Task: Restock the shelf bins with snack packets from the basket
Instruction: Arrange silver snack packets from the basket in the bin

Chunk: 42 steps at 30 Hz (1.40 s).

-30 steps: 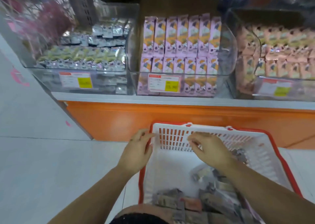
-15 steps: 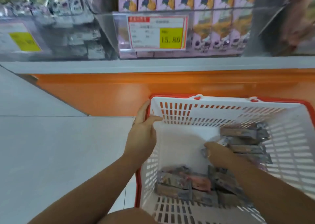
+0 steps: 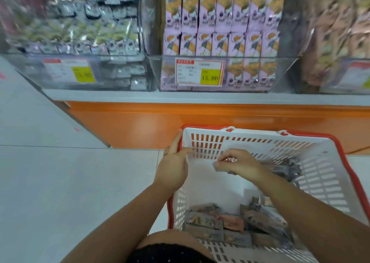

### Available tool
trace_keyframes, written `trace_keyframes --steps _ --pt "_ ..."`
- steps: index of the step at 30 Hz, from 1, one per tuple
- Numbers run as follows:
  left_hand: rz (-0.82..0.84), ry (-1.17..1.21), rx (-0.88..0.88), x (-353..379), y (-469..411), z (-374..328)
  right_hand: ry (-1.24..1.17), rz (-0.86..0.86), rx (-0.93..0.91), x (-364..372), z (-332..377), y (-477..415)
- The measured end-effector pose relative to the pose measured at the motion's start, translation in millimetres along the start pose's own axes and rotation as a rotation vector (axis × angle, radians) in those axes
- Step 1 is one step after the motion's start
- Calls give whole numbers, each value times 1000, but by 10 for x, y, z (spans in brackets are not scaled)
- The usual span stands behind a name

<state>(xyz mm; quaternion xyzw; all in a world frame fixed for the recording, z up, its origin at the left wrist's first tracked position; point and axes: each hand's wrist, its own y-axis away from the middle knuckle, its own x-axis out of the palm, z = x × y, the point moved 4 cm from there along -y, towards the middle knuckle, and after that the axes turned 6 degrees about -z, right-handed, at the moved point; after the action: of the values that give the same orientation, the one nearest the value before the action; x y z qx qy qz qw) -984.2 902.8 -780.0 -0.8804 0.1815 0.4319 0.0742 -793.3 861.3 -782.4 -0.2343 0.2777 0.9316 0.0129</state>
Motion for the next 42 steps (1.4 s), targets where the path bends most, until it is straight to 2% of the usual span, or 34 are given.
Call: trace_keyframes --steps 3,5,10,14,15,19,24,28,33,35,37,39,40,42 --pt "136 -53 -13 -165 -7 -38 -9 -21 -52 -136 364 211" --pt "152 -30 -49 -350 -26 -100 -110 -50 -63 -193 560 346" --pt "39 341 -132 -946 85 -396 -398 -27 -94 -187 982 688" --pt "120 575 -77 -1318 378 -564 -494 -11 -150 -108 1385 913" --pt "101 586 -81 -1394 445 -561 -509 -4 -164 -86 1488 958" --pt "-145 674 -132 -1725 673 -509 -538 -18 -225 -7 1886 1082" --pt "-258 743 8 -2047 895 -544 -530 -17 -318 146 2337 1147" --pt "-406 847 11 -2375 919 -414 -514 44 -448 243 2722 1192" --pt "-540 816 -50 -2702 692 -252 -383 48 -576 228 3169 1026" --pt "-623 734 -72 -2839 514 -231 -87 -95 -679 113 3337 861" --pt "-673 650 -97 -2969 271 -208 440 -289 -817 -12 3427 640" --pt "-704 549 -125 -3073 -25 -157 795 -352 -862 -71 3385 407" --pt "-722 494 -137 -3122 -181 -129 887 -351 -865 -81 3337 310" --pt "-762 420 -167 -3205 -492 -63 910 -354 -889 -72 3254 208"
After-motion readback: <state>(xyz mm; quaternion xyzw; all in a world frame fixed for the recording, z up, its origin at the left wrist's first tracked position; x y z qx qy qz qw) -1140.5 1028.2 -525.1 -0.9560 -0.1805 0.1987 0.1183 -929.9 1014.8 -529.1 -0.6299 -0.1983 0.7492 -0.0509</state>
